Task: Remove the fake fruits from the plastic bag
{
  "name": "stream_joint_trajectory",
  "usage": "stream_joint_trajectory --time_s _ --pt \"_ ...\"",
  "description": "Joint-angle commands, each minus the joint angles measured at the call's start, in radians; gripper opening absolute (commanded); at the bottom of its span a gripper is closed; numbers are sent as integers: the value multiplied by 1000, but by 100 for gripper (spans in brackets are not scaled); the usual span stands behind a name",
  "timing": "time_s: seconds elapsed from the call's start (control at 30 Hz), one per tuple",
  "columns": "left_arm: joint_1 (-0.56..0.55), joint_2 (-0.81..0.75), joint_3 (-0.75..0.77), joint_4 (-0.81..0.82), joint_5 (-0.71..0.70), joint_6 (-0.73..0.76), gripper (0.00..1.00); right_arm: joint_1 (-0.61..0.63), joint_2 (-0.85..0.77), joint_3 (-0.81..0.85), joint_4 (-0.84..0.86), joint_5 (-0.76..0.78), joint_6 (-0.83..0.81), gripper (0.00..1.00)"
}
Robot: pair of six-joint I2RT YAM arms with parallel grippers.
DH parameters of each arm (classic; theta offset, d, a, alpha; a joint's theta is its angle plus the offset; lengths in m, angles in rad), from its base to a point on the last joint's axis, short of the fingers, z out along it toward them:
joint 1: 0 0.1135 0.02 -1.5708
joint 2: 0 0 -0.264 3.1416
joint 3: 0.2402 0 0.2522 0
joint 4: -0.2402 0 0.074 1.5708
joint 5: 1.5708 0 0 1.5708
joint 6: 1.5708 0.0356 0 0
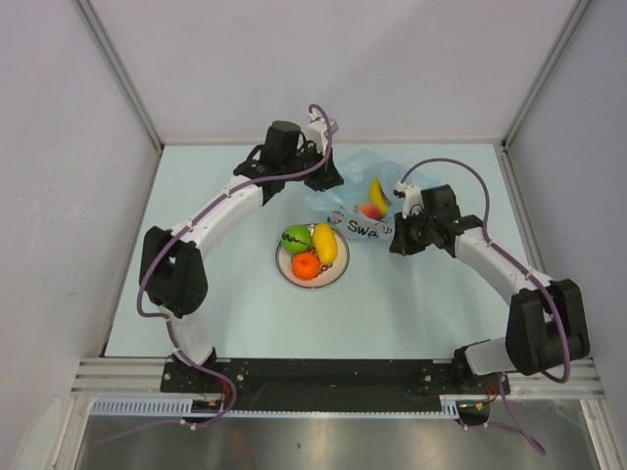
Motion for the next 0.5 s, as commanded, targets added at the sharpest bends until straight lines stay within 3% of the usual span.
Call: stream_joint_trajectory --time_s 0.0,0.1,0.3,0.47 --pt "-22 -83 -31 -18 33 75 1 -50 -126 46 40 -110 -30 2" --pt "-45 -94 -76 -7 5 66 0 -41 -151 130 119 -201 16 1" --pt "-84 -108 -100 -8 -1 55 0 45 -36 218 226 -55 -26 0" --pt "-84 -117 -90 -27 -21 61 0 54 100 216 119 0 -170 0"
